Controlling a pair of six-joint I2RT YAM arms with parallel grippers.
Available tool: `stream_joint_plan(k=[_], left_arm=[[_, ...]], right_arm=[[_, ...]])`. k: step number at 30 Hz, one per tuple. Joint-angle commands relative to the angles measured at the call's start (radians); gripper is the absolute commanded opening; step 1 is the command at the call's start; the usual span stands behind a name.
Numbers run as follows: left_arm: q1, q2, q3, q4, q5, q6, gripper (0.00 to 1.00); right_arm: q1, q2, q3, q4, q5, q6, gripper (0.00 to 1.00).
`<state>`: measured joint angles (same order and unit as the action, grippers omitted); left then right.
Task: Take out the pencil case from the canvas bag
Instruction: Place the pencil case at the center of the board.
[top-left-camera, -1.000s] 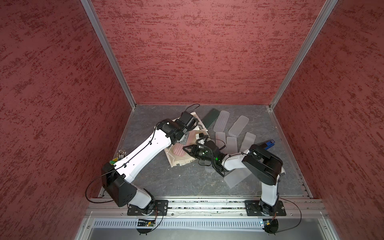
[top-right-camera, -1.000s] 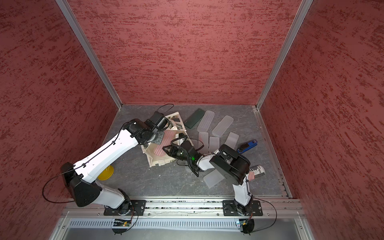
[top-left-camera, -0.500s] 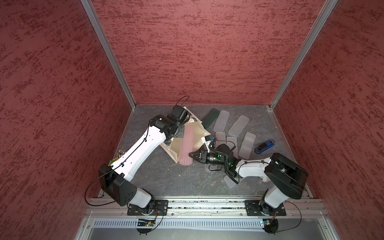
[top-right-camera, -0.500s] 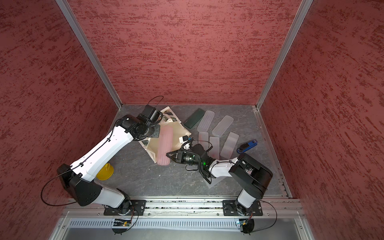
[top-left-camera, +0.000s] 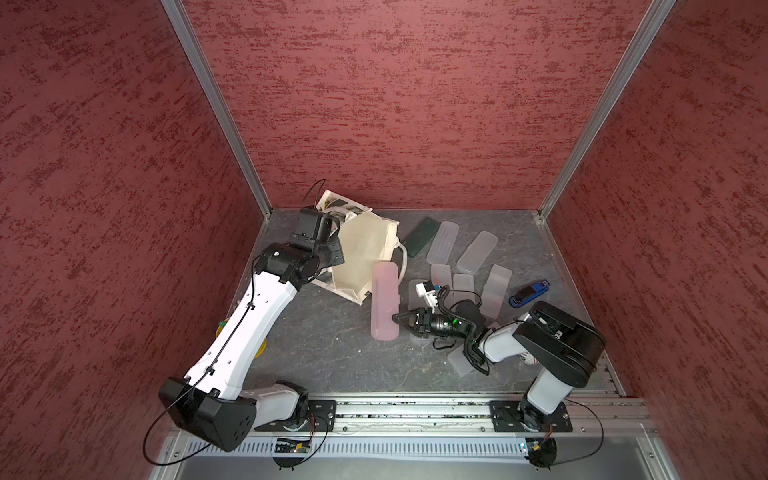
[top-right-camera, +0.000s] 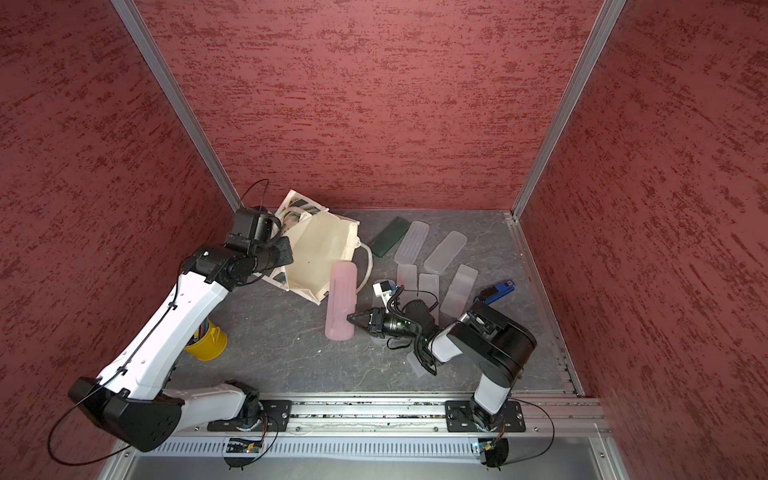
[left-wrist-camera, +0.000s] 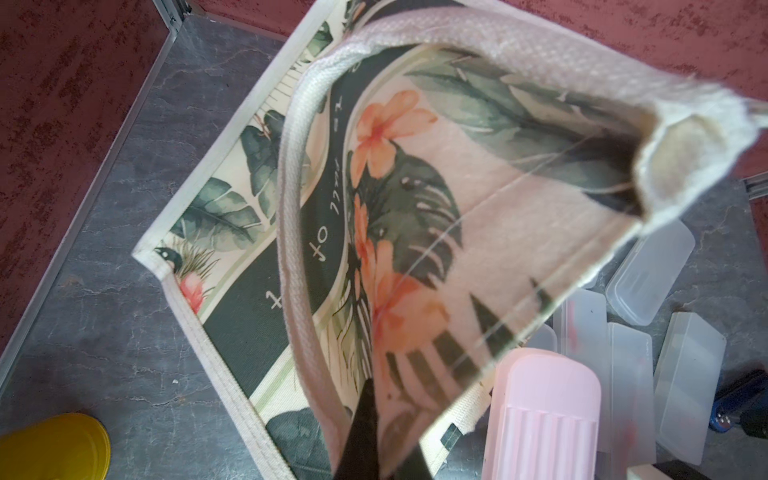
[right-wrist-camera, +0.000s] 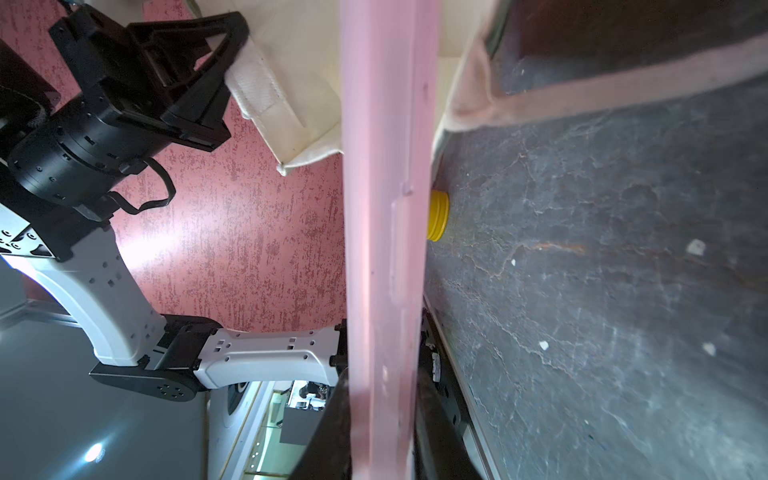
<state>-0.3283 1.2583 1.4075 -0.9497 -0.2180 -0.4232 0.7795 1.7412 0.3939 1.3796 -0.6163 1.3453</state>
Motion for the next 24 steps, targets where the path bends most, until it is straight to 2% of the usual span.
stream_joint_plan(k=[1,4,8,11,14,18,21,24], left_arm=[[0.032,-0.049,-0.012,0.116,-0.003,-0.032,0.0],[0.063,-0.081,-0.03,0.142,-0.001,-0.038,0.0],[0.108,-0.111,-0.042,0.154,0.024,-0.053,0.0],[0.13,-0.132,-0.061,0.191,0.059,-0.056,0.0],[0.144,-0.142,-0.073,0.277,0.147,-0.041,0.0],[0.185,-0.128,-0.038,0.303,0.209,-0.076,0.0],[0.232,-0.125,-0.039,0.37,0.334,-0.134,0.0],[0.269,-0.124,-0.036,0.405,0.388,-0.178,0.0]], right_arm=[[-0.011,0.024,-0.016,0.22,-0.019,0.073,0.22],[-0.011,-0.018,-0.02,0.117,0.002,0.013,0.21],[-0.021,-0.115,0.013,-0.155,0.034,-0.11,0.22],[-0.044,-0.143,0.016,-0.215,0.033,-0.139,0.24],[-0.087,-0.141,-0.009,-0.19,0.013,-0.117,0.24],[-0.133,-0.13,-0.004,-0.218,0.003,-0.119,0.23],[-0.149,-0.127,0.057,-0.362,0.03,-0.19,0.24],[-0.15,-0.124,0.144,-0.554,0.088,-0.281,0.24]])
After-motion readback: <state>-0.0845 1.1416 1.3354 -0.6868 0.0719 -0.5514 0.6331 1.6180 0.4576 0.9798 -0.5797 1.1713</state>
